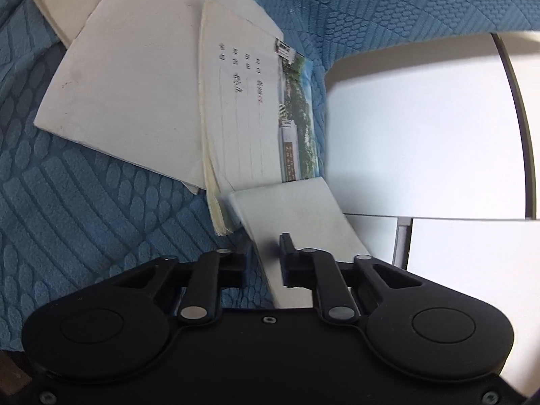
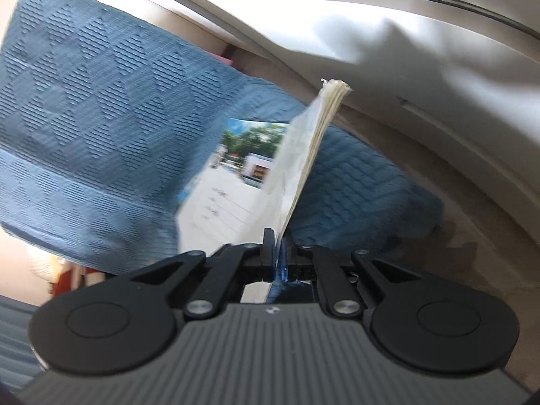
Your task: Organize objects
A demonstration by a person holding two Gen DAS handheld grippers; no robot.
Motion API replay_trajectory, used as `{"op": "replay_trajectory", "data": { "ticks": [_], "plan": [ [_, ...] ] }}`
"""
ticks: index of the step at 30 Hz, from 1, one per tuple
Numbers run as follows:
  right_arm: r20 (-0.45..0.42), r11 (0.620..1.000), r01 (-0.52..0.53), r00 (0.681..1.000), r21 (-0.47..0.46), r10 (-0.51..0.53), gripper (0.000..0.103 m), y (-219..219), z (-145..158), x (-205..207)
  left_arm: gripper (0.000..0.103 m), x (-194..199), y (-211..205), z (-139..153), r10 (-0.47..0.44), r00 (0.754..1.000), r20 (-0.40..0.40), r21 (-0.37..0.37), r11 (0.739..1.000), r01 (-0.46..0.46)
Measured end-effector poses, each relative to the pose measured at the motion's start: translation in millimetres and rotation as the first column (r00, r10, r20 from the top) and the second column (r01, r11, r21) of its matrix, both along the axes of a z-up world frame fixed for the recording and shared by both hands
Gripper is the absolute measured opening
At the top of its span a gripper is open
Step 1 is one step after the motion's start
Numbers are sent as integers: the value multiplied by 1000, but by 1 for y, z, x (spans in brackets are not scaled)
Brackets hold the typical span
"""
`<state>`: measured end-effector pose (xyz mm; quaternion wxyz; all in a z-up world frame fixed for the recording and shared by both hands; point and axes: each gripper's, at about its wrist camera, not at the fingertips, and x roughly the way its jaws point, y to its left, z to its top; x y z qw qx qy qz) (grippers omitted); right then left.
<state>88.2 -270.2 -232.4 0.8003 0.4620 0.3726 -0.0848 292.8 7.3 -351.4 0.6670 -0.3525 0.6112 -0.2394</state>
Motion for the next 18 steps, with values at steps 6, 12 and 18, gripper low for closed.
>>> {"op": "replay_trajectory", "data": {
  "ticks": [6, 12, 18],
  "plan": [
    [-68, 998, 17, 997, -64, -22, 7, 6, -8, -2, 3, -8, -7, 26, -51, 995, 92, 82, 996, 43],
    [-42, 987, 15, 999, -160, -22, 7, 18, 7, 1, 0, -13, 5, 56, -47, 988, 150, 58, 998, 38],
    [12, 979, 9, 1000, -204, -7, 6, 30, 31, 2, 0, -18, 23, 87, -46, 977, 208, 40, 998, 38]
  ]
}}
